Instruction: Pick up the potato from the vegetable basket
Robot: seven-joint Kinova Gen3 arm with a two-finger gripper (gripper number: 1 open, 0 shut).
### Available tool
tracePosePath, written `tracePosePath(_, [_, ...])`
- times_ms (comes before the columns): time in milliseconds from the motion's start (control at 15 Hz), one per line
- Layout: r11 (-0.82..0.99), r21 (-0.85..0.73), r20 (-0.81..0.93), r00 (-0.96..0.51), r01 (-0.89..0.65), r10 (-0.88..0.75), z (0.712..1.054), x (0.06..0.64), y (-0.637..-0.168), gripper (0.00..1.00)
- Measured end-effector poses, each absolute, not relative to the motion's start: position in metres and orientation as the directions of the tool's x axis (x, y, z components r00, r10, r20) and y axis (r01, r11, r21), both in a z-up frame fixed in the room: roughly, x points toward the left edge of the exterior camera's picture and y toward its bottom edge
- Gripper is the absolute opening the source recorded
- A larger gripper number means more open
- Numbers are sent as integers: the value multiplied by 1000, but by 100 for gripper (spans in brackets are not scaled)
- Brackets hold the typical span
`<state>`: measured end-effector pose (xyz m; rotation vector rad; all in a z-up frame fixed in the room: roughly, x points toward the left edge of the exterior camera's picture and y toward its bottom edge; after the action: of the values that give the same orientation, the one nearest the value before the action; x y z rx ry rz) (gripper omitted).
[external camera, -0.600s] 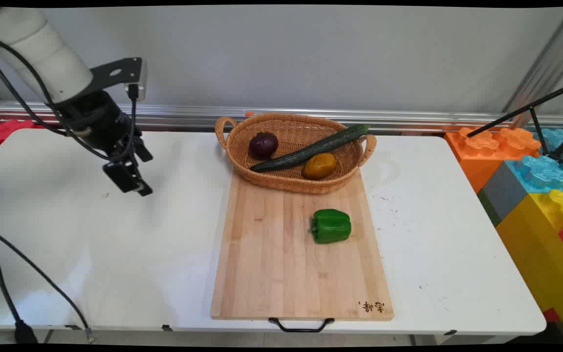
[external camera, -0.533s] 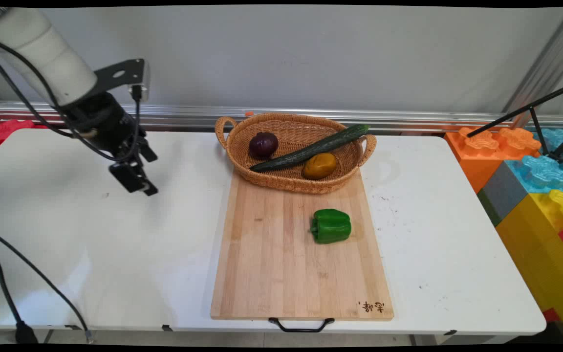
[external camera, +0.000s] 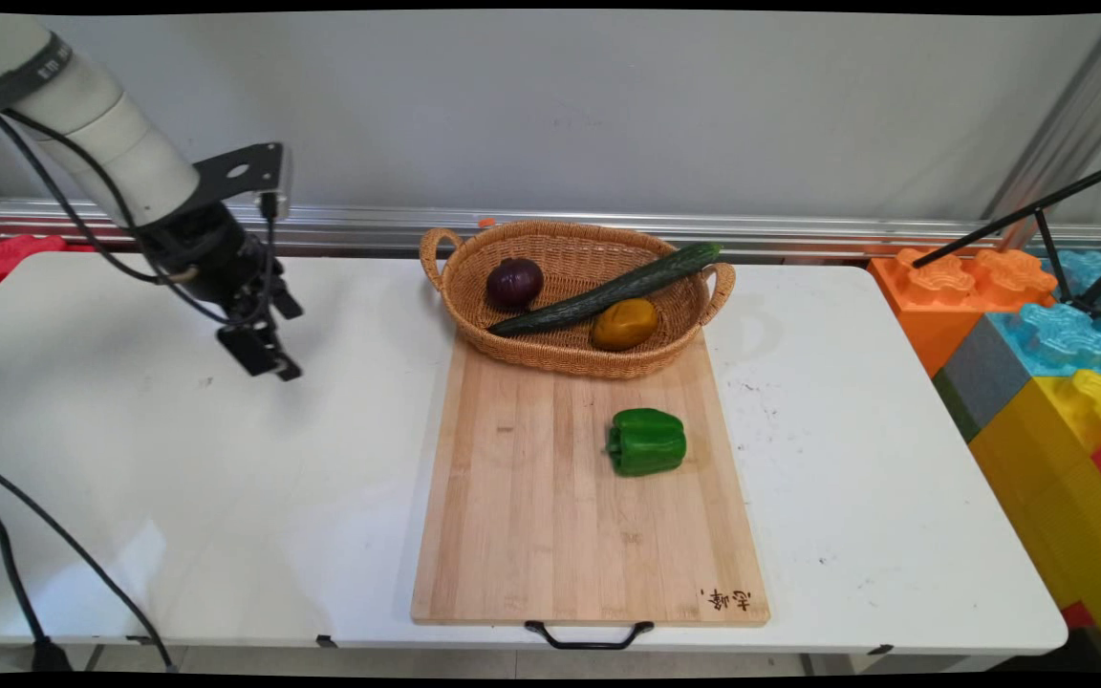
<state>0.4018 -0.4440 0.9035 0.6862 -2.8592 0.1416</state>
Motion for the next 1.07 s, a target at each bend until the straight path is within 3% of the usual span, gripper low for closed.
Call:
tracePosePath(533, [911,-13,192,-895,-413,-403,888,429,-453,100])
tracePosePath(1067, [887,84,482,-760,-454,-435,863,327,-507,100])
